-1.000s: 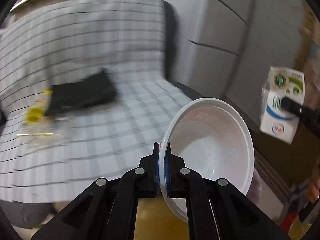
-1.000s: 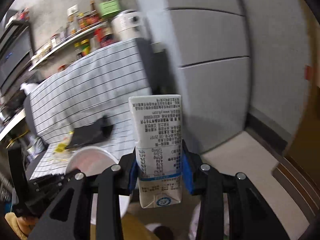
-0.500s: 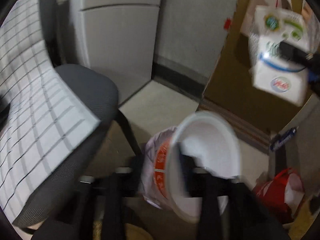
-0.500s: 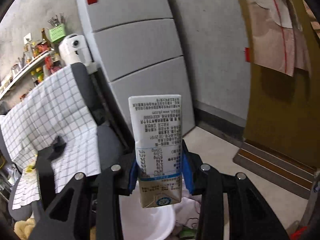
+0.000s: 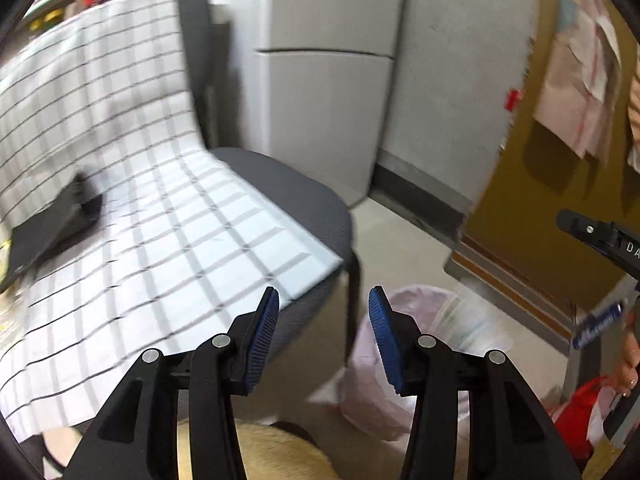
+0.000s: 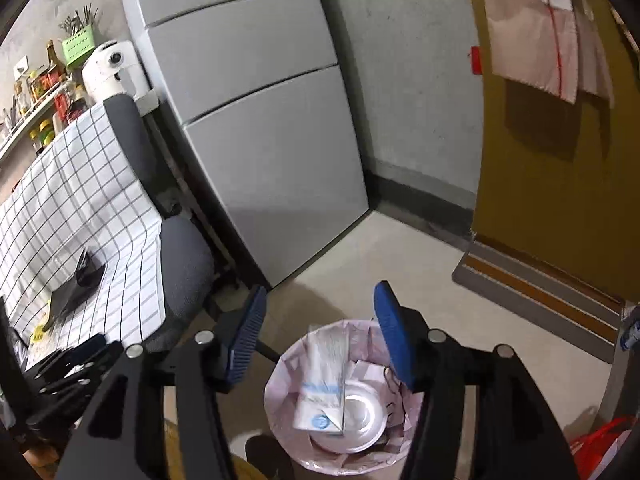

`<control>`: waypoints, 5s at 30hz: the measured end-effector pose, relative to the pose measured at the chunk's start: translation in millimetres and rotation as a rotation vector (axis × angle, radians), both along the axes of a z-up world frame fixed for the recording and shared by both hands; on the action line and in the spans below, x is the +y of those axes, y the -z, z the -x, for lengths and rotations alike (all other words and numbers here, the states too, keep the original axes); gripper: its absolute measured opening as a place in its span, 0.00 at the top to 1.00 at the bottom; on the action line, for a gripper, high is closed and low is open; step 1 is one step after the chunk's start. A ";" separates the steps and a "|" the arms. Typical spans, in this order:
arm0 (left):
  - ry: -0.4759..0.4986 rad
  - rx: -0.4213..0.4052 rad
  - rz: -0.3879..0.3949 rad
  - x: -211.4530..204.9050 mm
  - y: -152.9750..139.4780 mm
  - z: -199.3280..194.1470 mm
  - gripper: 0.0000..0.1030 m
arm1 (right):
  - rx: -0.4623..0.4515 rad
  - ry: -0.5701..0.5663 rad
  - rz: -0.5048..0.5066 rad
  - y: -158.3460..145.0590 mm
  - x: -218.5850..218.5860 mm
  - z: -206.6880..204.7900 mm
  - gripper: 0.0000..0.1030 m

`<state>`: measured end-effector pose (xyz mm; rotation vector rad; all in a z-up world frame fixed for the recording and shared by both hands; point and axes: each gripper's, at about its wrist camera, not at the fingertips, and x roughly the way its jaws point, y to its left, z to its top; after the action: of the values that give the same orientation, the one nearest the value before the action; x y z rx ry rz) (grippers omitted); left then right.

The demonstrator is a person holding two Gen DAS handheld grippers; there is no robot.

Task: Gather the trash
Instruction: 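Move both open tools back over the chair seat, then grasp the black cloth with the right tool and lift it, then grasp the yellow-labelled plastic package with the left tool while the right tool holds the cloth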

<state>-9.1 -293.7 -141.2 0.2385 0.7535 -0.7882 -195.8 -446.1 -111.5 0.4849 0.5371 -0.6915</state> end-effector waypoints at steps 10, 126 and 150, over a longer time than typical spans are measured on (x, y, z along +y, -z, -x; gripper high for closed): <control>-0.132 -0.025 0.018 71.0 -23.3 -10.8 0.52 | -0.085 -0.152 0.105 -44.6 56.5 -33.2 0.44; -0.813 0.025 -0.024 329.0 -11.9 -123.7 0.42 | -0.128 -0.766 0.262 -32.4 235.6 -252.6 0.95; -0.775 0.118 0.154 330.3 2.4 -216.4 0.97 | -0.077 -0.742 0.213 -9.9 219.8 -269.4 0.95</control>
<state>207.3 36.5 -143.6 -0.2387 0.8095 -0.1194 73.6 -226.2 -101.6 0.0878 0.5161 -0.0151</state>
